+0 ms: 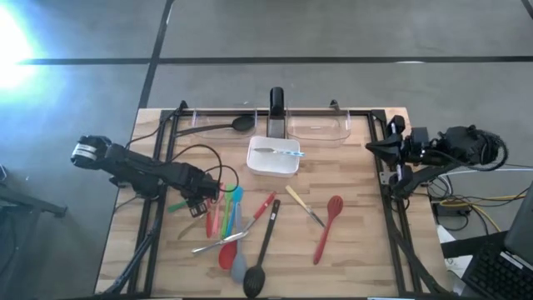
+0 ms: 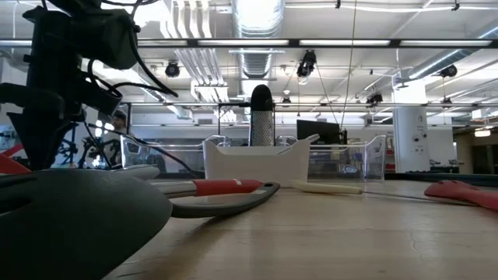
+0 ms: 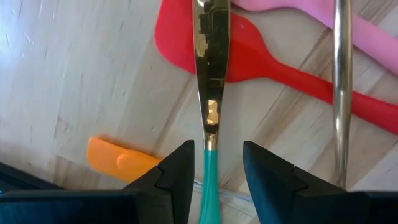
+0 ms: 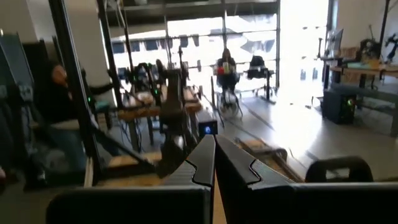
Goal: Pick & Place Kitchen Items
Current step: Put the green table knife into the white bin
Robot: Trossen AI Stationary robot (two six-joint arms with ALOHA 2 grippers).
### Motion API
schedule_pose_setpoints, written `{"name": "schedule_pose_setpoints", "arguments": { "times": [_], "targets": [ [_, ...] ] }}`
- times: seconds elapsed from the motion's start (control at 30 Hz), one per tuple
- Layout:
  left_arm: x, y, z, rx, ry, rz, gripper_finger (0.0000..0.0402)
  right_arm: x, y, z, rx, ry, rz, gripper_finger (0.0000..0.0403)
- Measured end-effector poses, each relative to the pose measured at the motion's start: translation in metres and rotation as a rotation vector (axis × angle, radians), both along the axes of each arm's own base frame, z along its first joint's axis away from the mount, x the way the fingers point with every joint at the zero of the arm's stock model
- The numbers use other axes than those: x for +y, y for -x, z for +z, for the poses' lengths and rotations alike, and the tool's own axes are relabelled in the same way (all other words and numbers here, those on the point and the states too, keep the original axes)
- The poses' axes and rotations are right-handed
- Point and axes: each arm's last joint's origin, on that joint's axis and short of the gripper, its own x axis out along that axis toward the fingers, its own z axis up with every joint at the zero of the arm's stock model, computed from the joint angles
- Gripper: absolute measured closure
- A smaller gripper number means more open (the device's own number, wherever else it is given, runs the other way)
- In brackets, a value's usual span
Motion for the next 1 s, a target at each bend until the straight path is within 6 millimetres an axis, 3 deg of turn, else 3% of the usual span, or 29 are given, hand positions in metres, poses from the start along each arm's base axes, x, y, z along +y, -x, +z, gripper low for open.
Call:
{"name": "schedule_pose_setpoints", "arguments": {
  "times": [0.07, 0.17, 0.27, 0.37, 0.5, 0.67, 0.87, 1.0],
  "targets": [
    [0.0, 0.0, 0.0, -0.002, 0.0, 0.01, 0.0261, 0.001, -0.001, 0.003, -0.031, -0.016, 0.024, 0.0394],
    [0.0, -0.001, 0.0, -0.012, 0.001, 0.036, 0.0261, 0.011, -0.013, 0.0, -0.011, 0.009, 0.212, 0.0394],
    [0.0, -0.004, 0.001, -0.04, -0.007, 0.026, 0.0261, 0.029, -0.044, -0.014, 0.099, 0.023, 0.44, 0.0394],
    [0.0, -0.009, 0.004, -0.083, -0.038, 0.008, 0.0262, 0.047, -0.078, -0.034, 0.273, -0.03, 0.558, 0.0391],
    [0.001, -0.017, 0.013, -0.159, -0.111, -0.007, 0.0262, 0.063, -0.107, -0.054, 0.503, -0.114, 0.549, 0.0385],
    [0.003, -0.027, 0.021, -0.247, -0.212, -0.046, 0.0262, 0.072, -0.127, -0.081, 0.872, -0.266, 0.414, 0.038],
    [0.003, -0.032, 0.025, -0.29, -0.239, -0.079, 0.0262, 0.084, -0.14, -0.091, 0.989, -0.322, 0.38, 0.038],
    [0.002, -0.032, 0.024, -0.286, -0.204, -0.082, 0.0262, 0.088, -0.146, -0.084, 0.945, -0.297, 0.398, 0.038]
  ]
}}
